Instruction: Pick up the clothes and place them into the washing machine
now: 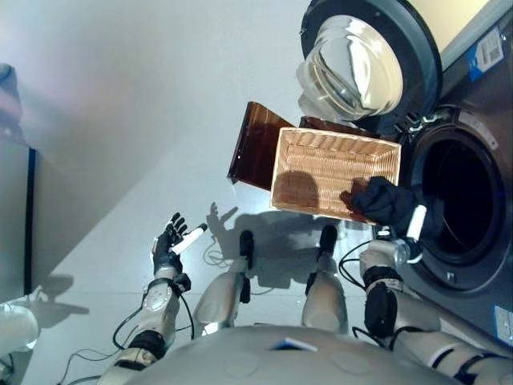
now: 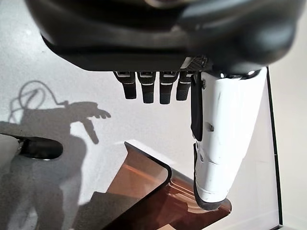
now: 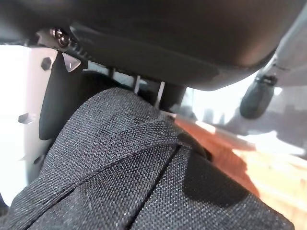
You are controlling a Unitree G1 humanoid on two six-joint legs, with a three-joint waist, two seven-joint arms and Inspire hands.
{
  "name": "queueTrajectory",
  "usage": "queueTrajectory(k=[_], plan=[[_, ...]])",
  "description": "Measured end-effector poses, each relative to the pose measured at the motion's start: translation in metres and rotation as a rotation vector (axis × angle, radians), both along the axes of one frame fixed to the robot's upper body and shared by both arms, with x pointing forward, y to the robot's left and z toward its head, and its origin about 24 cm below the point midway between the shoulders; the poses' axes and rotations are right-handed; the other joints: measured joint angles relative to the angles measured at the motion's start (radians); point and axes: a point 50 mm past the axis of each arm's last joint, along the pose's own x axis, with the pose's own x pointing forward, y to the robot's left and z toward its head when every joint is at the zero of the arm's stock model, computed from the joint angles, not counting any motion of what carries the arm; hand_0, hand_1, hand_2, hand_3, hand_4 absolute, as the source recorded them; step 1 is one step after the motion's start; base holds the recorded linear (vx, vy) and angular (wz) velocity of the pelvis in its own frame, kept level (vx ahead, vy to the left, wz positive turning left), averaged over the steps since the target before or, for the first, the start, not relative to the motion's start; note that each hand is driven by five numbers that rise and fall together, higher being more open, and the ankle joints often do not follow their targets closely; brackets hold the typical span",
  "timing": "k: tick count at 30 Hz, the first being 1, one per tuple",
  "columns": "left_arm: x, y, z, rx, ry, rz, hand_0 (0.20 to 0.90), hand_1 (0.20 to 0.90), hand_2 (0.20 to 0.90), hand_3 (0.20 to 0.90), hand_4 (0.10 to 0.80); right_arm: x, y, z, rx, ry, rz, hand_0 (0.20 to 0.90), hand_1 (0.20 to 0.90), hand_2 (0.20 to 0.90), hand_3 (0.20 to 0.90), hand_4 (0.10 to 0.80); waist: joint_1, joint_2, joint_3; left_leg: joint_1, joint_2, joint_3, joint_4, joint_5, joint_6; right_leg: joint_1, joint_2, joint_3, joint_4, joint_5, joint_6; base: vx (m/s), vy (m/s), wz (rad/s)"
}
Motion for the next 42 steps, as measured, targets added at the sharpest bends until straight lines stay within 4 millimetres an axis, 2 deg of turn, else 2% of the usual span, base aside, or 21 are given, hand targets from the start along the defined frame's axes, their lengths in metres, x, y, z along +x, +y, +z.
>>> queueTrajectory(k=[3, 7, 9, 14, 18, 21, 26, 31, 42], plan=[[-0.002, -0.004, -0.001, -0.015, 0.004, -0.013, 0.9, 0.9, 0.9, 0.9, 0.8, 0.004, -0.011, 0.008, 0.002, -0.034, -0.045, 0.2, 0.2, 0.2, 0.2, 0.3, 0.003, 0.017, -0.012, -0.008, 0.0, 0.012, 0.0, -0.001, 0.004, -0.019, 0.001, 0.018, 0.0, 0.002, 0.001, -0.013, -0.003, -0.14], [-0.003, -0.012, -0.003, -0.035, 0.007, -0.034, 0.9, 0.9, 0.9, 0.9, 0.8, 0.02, -0.033, 0.034, -0.027, -0.096, -0.118, 0.2, 0.2, 0.2, 0.2, 0.3, 0.008, 0.046, -0.025, -0.027, -0.001, 0.022, 0.0, 0.0, 0.006, -0.044, 0.002, 0.026, 0.0, 0.007, 0.0, 0.004, -0.003, -0.05], [-0.002, -0.014, -0.002, -0.039, 0.002, -0.046, 0.9, 0.9, 0.9, 0.9, 0.8, 0.029, -0.051, 0.054, -0.043, -0.13, -0.167, 0.2, 0.2, 0.2, 0.2, 0.3, 0.011, 0.06, -0.024, -0.037, -0.003, 0.023, 0.0, 0.001, 0.006, -0.054, 0.0, 0.026, 0.0, 0.011, -0.002, 0.002, 0.009, 0.02], [-0.002, -0.018, -0.002, -0.046, -0.001, -0.075, 0.9, 0.9, 0.9, 0.9, 0.8, 0.043, -0.077, 0.094, -0.106, -0.217, -0.214, 0.2, 0.2, 0.2, 0.2, 0.3, 0.017, 0.088, -0.018, -0.038, -0.004, 0.024, 0.0, -0.001, 0.009, -0.056, -0.001, 0.026, 0.0, 0.011, -0.001, 0.0, 0.0, 0.0], [0.003, -0.021, 0.002, -0.055, -0.031, -0.091, 0.9, 0.9, 0.9, 0.9, 0.8, 0.044, -0.1, 0.123, -0.152, -0.258, -0.269, 0.2, 0.2, 0.2, 0.2, 0.3, 0.035, 0.112, -0.013, -0.053, -0.005, 0.024, 0.0, 0.0, 0.009, -0.07, -0.001, 0.027, 0.0, 0.013, 0.001, 0.0, 0.0, 0.0], [0.005, -0.021, 0.004, -0.053, -0.039, -0.092, 0.9, 0.9, 0.9, 0.9, 0.8, 0.042, -0.111, 0.137, -0.128, -0.276, -0.339, 0.2, 0.2, 0.2, 0.2, 0.3, 0.041, 0.121, -0.01, -0.061, -0.005, 0.024, 0.0, -0.002, 0.009, -0.079, -0.001, 0.027, 0.0, 0.012, 0.001, 0.0, 0.0, 0.0], [0.008, -0.024, 0.006, -0.055, -0.056, -0.104, 0.9, 0.9, 0.9, 0.9, 0.8, 0.035, -0.124, 0.157, -0.105, -0.283, -0.466, 0.2, 0.2, 0.2, 0.2, 0.3, 0.038, 0.134, 0.0, -0.087, -0.011, 0.025, 0.0, -0.001, 0.011, -0.107, -0.006, 0.034, 0.0, 0.016, 0.005, 0.0, 0.004, -0.01], [0.013, -0.027, 0.01, -0.054, -0.076, -0.128, 0.9, 0.9, 0.9, 0.9, 0.8, 0.037, -0.126, 0.173, -0.103, -0.288, -0.528, 0.2, 0.2, 0.2, 0.2, 0.3, 0.034, 0.149, 0.041, -0.092, -0.012, 0.029, 0.0, -0.003, 0.012, -0.123, -0.005, 0.052, 0.0, 0.018, 0.008, 0.004, 0.025, -0.07], [0.018, -0.027, 0.012, -0.048, -0.088, -0.124, 0.9, 0.9, 0.9, 0.9, 0.8, 0.041, -0.126, 0.185, -0.109, -0.324, -0.552, 0.2, 0.2, 0.2, 0.2, 0.3, 0.03, 0.139, 0.049, -0.105, -0.014, 0.051, 0.0, -0.011, 0.015, -0.151, -0.003, 0.077, 0.0, 0.02, 0.009, 0.011, 0.004, -0.05]])
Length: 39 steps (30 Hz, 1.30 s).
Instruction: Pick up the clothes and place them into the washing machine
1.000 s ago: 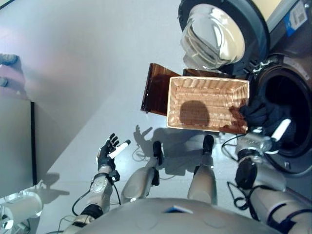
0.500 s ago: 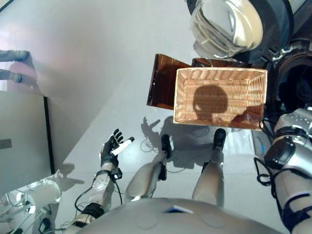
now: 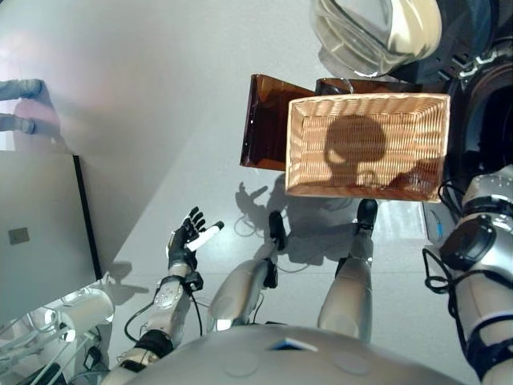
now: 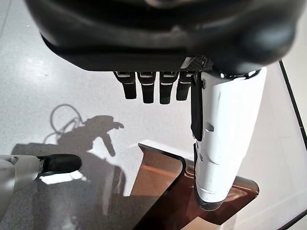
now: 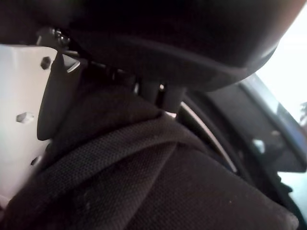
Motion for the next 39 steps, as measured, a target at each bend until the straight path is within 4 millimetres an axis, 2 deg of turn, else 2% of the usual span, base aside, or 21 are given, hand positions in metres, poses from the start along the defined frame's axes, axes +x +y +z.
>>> queueTrajectory(k=[1, 2, 12, 16, 23, 26, 32, 34, 35, 39], plan=[[0.0, 0.0, 0.0, 0.0, -0.001, 0.0, 0.9, 0.9, 0.9, 0.9, 0.8, 0.0, 0.0, 0.0, -0.001, 0.0, 0.001, 0.351, 0.351, 0.351, 0.351, 0.408, -0.002, 0.0, 0.0, 0.0, 0.0, 0.0, 0.0, 0.0, 0.0, 0.0, 0.0, 0.0, 0.0, 0.0, 0.0, 0.0, 0.0, 0.0], [0.001, 0.0, 0.001, -0.001, -0.004, -0.001, 0.9, 0.9, 0.9, 0.9, 0.8, 0.001, 0.0, 0.001, -0.001, -0.002, 0.002, 0.9, 0.9, 0.9, 0.9, 0.8, -0.004, -0.001, 0.001, 0.0, 0.0, 0.0, 0.0, 0.0, 0.0, 0.0, 0.001, 0.0, 0.0, 0.0, 0.0, 0.0, 0.0, 0.0], [0.0, 0.002, 0.0, 0.003, 0.001, 0.013, 0.9, 0.9, 0.9, 0.9, 0.8, 0.006, 0.006, -0.004, -0.004, -0.008, 0.037, 0.9, 0.9, 0.9, 0.9, 0.8, -0.018, -0.019, 0.014, 0.004, 0.0, -0.001, 0.0, 0.0, 0.0, 0.004, 0.001, 0.0, 0.001, 0.001, 0.0, 0.0, 0.0, 0.0], [0.001, 0.003, 0.0, 0.001, -0.001, 0.016, 0.9, 0.9, 0.9, 0.9, 0.8, 0.012, 0.015, -0.014, -0.003, 0.001, 0.08, 0.9, 0.9, 0.9, 0.9, 0.8, -0.025, -0.029, 0.021, 0.02, 0.001, -0.001, 0.0, 0.0, 0.0, 0.022, 0.003, 0.0, 0.001, 0.004, 0.0, 0.003, 0.003, -0.01], [0.001, 0.008, 0.001, 0.005, -0.003, 0.039, 0.9, 0.9, 0.9, 0.9, 0.8, 0.024, 0.047, -0.054, 0.021, 0.111, 0.247, 0.9, 0.9, 0.9, 0.9, 0.8, -0.046, -0.091, 0.029, 0.061, 0.0, -0.001, 0.0, -0.004, -0.001, 0.061, 0.001, 0.001, 0.001, -0.003, -0.004, 0.027, 0.003, 0.0], [-0.003, 0.015, -0.004, 0.016, 0.027, 0.071, 0.9, 0.9, 0.9, 0.9, 0.8, 0.014, 0.052, -0.08, 0.012, 0.241, 0.336, 0.9, 0.9, 0.9, 0.9, 0.8, -0.044, -0.102, 0.028, 0.112, 0.002, -0.004, 0.0, -0.01, -0.001, 0.118, 0.001, -0.002, 0.0, -0.007, 0.0, 0.065, -0.005, 0.02], [-0.006, 0.028, -0.005, 0.027, 0.033, 0.136, 0.9, 0.9, 0.9, 0.9, 0.8, -0.007, 0.061, -0.117, 0.008, 0.363, 0.453, 0.9, 0.9, 0.9, 0.9, 0.8, -0.046, -0.124, 0.0, 0.167, 0.003, -0.02, 0.0, -0.02, 0.0, 0.181, 0.0, -0.021, 0.0, -0.017, 0.002, 0.08, -0.008, 0.04], [-0.008, 0.029, -0.006, 0.034, 0.042, 0.137, 0.9, 0.9, 0.9, 0.9, 0.8, -0.017, 0.068, -0.136, 0.024, 0.443, 0.511, 0.9, 0.9, 0.9, 0.9, 0.8, -0.044, -0.146, -0.033, 0.179, 0.005, -0.027, 0.0, -0.023, -0.001, 0.198, 0.0, -0.029, 0.0, -0.022, 0.003, 0.055, -0.029, 0.07], [-0.008, 0.03, -0.006, 0.042, 0.044, 0.131, 0.9, 0.9, 0.9, 0.9, 0.8, -0.022, 0.072, -0.146, 0.016, 0.545, 0.593, 0.9, 0.9, 0.9, 0.9, 0.8, -0.044, -0.158, -0.042, 0.19, 0.006, -0.028, 0.0, -0.023, -0.001, 0.21, 0.0, -0.032, 0.0, -0.023, 0.003, 0.049, -0.026, 0.04], [-0.013, 0.035, -0.007, 0.065, 0.057, 0.135, 0.9, 0.9, 0.9, 0.9, 0.8, -0.035, 0.086, -0.168, -0.03, 0.766, 0.767, 0.9, 0.9, 0.9, 0.9, 0.8, -0.043, -0.203, -0.07, 0.212, 0.006, -0.03, 0.0, -0.026, -0.003, 0.234, -0.001, -0.037, 0.0, -0.034, -0.001, 0.049, -0.027, 0.01]])
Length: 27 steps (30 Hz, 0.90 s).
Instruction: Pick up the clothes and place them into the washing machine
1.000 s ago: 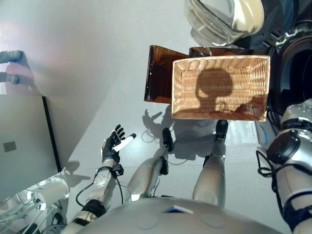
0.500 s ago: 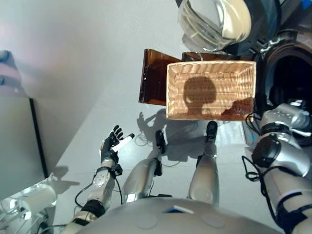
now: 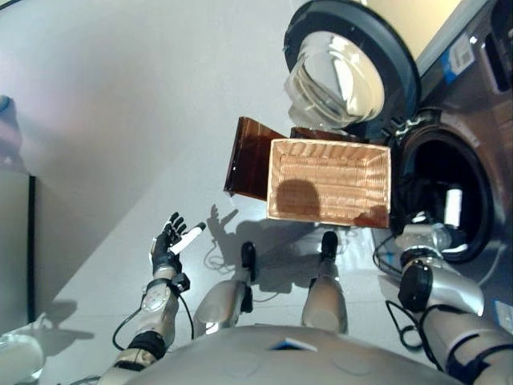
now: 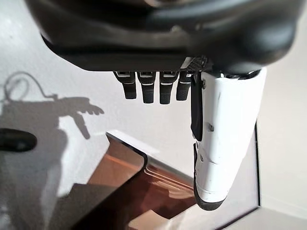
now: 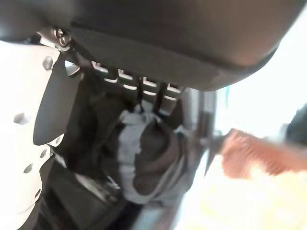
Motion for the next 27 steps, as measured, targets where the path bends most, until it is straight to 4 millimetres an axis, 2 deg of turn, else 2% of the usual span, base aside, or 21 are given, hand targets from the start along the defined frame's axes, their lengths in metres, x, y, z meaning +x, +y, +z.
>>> queueTrajectory(k=[5, 13, 17, 21, 27], plan=[[-0.018, 0.008, -0.007, 0.028, 0.059, 0.016, 0.9, 0.9, 0.9, 0.9, 0.8, -0.02, 0.017, -0.024, -0.057, 0.165, 0.185, 0.9, 0.9, 0.9, 0.9, 0.8, 0.001, -0.043, -0.033, 0.034, 0.004, -0.006, -0.001, -0.007, -0.008, 0.037, 0.001, -0.011, -0.001, -0.008, 0.003, 0.075, -0.015, 0.01], [-0.034, 0.012, -0.012, 0.055, 0.114, 0.023, 0.9, 0.9, 0.9, 0.9, 0.8, -0.031, 0.048, -0.046, -0.096, 0.3, 0.436, 0.9, 0.9, 0.9, 0.9, 0.8, 0.001, -0.058, -0.073, 0.063, 0.017, -0.015, -0.001, -0.01, -0.011, 0.07, 0.015, -0.017, -0.003, -0.012, -0.004, 0.069, -0.015, 0.01], [-0.038, 0.02, -0.014, 0.077, 0.136, 0.052, 0.9, 0.9, 0.9, 0.9, 0.8, -0.04, 0.067, -0.058, -0.164, 0.421, 0.676, 0.9, 0.9, 0.9, 0.9, 0.8, 0.001, -0.078, -0.1, 0.076, 0.026, -0.017, 0.0, -0.012, -0.015, 0.085, 0.023, -0.02, -0.004, -0.016, -0.01, 0.032, -0.011, 0.01], [-0.047, 0.025, -0.016, 0.089, 0.168, 0.081, 0.9, 0.9, 0.9, 0.9, 0.8, -0.049, 0.074, -0.064, -0.257, 0.513, 0.847, 0.9, 0.9, 0.9, 0.9, 0.8, 0.002, -0.09, -0.111, 0.107, 0.032, -0.016, -0.001, -0.017, -0.018, 0.115, 0.03, -0.02, -0.004, -0.023, -0.012, 0.031, -0.012, -0.04], [-0.059, 0.025, -0.024, 0.104, 0.248, 0.068, 0.9, 0.9, 0.9, 0.9, 0.8, -0.065, 0.073, -0.07, -0.249, 0.558, 0.884, 0.9, 0.9, 0.9, 0.9, 0.8, -0.003, -0.113, -0.141, 0.143, 0.039, -0.009, -0.005, -0.03, -0.021, 0.145, 0.036, -0.018, -0.005, -0.031, -0.009, 0.067, -0.018, -0.06]])
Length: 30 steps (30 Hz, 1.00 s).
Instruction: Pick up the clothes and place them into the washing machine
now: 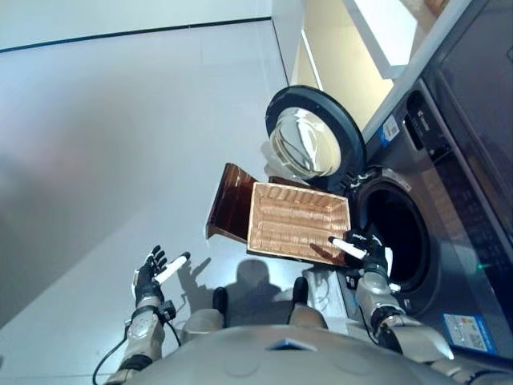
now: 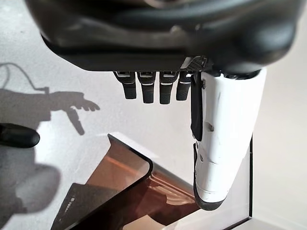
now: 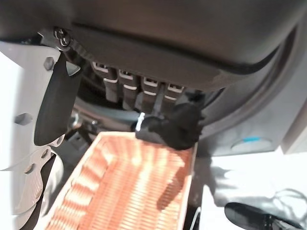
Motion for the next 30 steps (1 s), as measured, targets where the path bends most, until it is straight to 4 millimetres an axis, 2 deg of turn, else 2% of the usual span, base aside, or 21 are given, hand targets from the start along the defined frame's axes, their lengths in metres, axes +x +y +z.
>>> queueTrajectory(k=[5, 10, 13, 15, 17, 18, 19, 21, 25, 30], plan=[[-0.004, 0.0, -0.001, 0.005, 0.01, -0.003, 0.9, 0.9, 0.9, 0.9, 0.8, -0.003, 0.002, -0.001, -0.057, 0.037, 0.092, 0.9, 0.9, 0.9, 0.9, 0.8, 0.002, -0.005, -0.009, 0.015, 0.005, 0.003, 0.0, -0.001, 0.0, 0.013, 0.004, 0.0, 0.0, 0.0, -0.001, -0.003, -0.015, -0.02], [-0.003, -0.001, 0.0, 0.015, 0.013, -0.026, 0.9, 0.9, 0.9, 0.9, 0.8, 0.002, -0.001, 0.003, -0.28, 0.156, 0.36, 0.9, 0.9, 0.9, 0.9, 0.8, 0.006, 0.006, -0.009, -0.039, 0.005, -0.004, 0.002, 0.01, -0.002, -0.032, 0.004, -0.001, 0.0, 0.0, -0.001, -0.24, -0.02, 0.06], [0.014, -0.004, 0.005, 0.02, -0.042, -0.038, 0.9, 0.9, 0.9, 0.9, 0.8, 0.024, -0.017, 0.019, -0.477, 0.19, 0.5, 0.9, 0.9, 0.9, 0.9, 0.8, 0.021, 0.034, 0.058, -0.106, 0.0, -0.024, 0.009, 0.046, -0.001, -0.083, 0.002, -0.008, 0.002, 0.017, -0.007, -0.258, -0.01, 0.26], [0.039, -0.014, 0.017, 0.014, -0.14, -0.091, 0.9, 0.9, 0.9, 0.9, 0.8, 0.055, -0.039, 0.044, -0.658, 0.207, 0.561, 0.9, 0.9, 0.9, 0.9, 0.8, 0.024, 0.076, 0.149, -0.156, -0.007, -0.052, 0.01, 0.068, -0.008, -0.117, -0.005, -0.024, 0.004, 0.033, -0.007, -0.177, 0.006, 0.37], [0.048, -0.019, 0.021, 0.002, -0.173, -0.112, 0.9, 0.9, 0.9, 0.9, 0.8, 0.072, -0.05, 0.061, -0.714, 0.194, 0.529, 0.9, 0.9, 0.9, 0.9, 0.8, 0.038, 0.112, 0.194, -0.17, -0.006, -0.059, 0.006, 0.081, -0.01, -0.121, -0.003, -0.025, 0.004, 0.038, -0.008, -0.117, 0.005, 0.3], [0.049, -0.02, 0.023, -0.001, -0.191, -0.113, 0.9, 0.9, 0.9, 0.9, 0.8, 0.081, -0.05, 0.068, -0.731, 0.178, 0.526, 0.9, 0.9, 0.9, 0.9, 0.8, 0.042, 0.115, 0.209, -0.177, -0.005, -0.062, 0.006, 0.081, -0.01, -0.129, -0.003, -0.025, 0.002, 0.038, -0.009, -0.089, 0.012, 0.09], [0.054, -0.023, 0.028, -0.011, -0.228, -0.127, 0.9, 0.9, 0.9, 0.9, 0.8, 0.097, -0.054, 0.083, -0.782, 0.147, 0.508, 0.9, 0.9, 0.9, 0.9, 0.8, 0.052, 0.133, 0.239, -0.188, -0.007, -0.063, 0.006, 0.084, -0.008, -0.139, -0.003, -0.027, 0.004, 0.038, -0.009, -0.068, 0.024, 0.01], [0.06, -0.03, 0.032, -0.03, -0.256, -0.164, 0.9, 0.9, 0.9, 0.9, 0.8, 0.113, -0.063, 0.102, -0.847, 0.135, 0.484, 0.9, 0.9, 0.9, 0.9, 0.8, 0.058, 0.148, 0.267, -0.211, -0.008, -0.064, 0.006, 0.089, -0.009, -0.16, -0.004, -0.026, 0.005, 0.043, -0.009, -0.047, 0.029, 0.09], [0.064, -0.032, 0.032, -0.049, -0.265, -0.17, 0.9, 0.9, 0.9, 0.9, 0.8, 0.135, -0.062, 0.127, -0.926, 0.059, 0.47, 0.9, 0.9, 0.9, 0.9, 0.8, 0.058, 0.145, 0.308, -0.228, -0.008, -0.064, 0.006, 0.092, -0.009, -0.176, -0.003, -0.025, 0.005, 0.052, -0.012, -0.041, 0.02, 0.04], [0.079, -0.037, 0.038, -0.057, -0.305, -0.184, 0.9, 0.9, 0.9, 0.9, 0.8, 0.147, -0.068, 0.147, -1.059, 0.076, 0.491, 0.9, 0.9, 0.9, 0.9, 0.8, 0.059, 0.143, 0.333, -0.254, -0.009, -0.062, 0.006, 0.092, -0.002, -0.204, -0.002, -0.022, 0.005, 0.055, -0.011, -0.011, 0.004, -0.01]])
